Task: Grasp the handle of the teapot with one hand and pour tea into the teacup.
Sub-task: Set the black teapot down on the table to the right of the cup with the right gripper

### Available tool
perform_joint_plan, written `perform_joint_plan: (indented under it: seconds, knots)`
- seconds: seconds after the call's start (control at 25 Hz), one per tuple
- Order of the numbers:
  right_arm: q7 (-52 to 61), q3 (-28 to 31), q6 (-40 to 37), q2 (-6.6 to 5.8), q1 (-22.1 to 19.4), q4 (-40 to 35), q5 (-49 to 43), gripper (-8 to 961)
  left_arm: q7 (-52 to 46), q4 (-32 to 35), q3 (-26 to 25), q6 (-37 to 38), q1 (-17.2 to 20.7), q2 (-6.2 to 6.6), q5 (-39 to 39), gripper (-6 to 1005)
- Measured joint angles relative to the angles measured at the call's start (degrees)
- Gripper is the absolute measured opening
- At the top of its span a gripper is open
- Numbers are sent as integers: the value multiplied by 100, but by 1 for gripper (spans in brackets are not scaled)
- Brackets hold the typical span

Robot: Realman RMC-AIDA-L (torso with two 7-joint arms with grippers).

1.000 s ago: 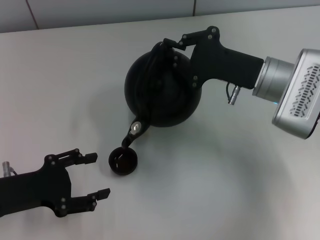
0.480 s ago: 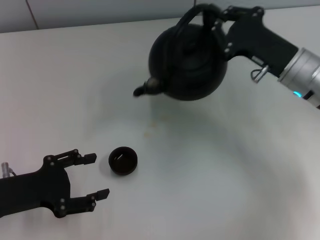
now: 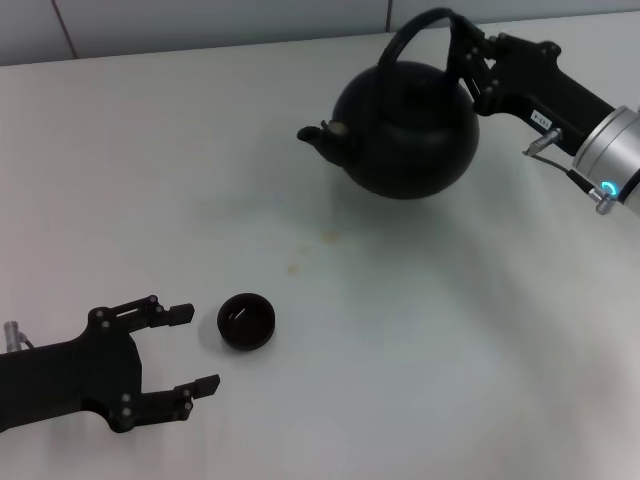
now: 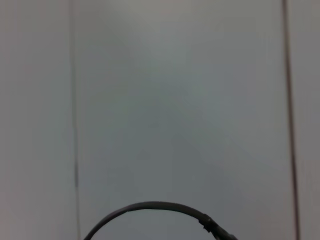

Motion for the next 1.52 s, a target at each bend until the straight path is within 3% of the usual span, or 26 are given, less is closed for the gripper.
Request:
perform_joint_plan:
  seconds: [0.2, 0.84, 1.08, 1.36, 1.52]
  knots:
    - [149, -2, 488, -3, 1, 19, 2, 76, 1, -5, 1, 0, 0, 0, 0, 802]
    - [91, -57, 1065, 1, 62, 20, -32, 77, 1, -18, 29, 1, -7, -13, -1, 802]
    - [57, -73, 1032, 1, 60, -1, -50, 77, 1, -18, 37, 4, -27, -22, -8, 802]
    - [-735, -72, 703, 15, -1, 28, -63, 101, 1, -18, 51, 2, -49, -32, -27, 802]
    - [-805, -44, 698, 25, -2, 44, -33, 172, 1, -18, 55, 0, -61, -36, -35, 802]
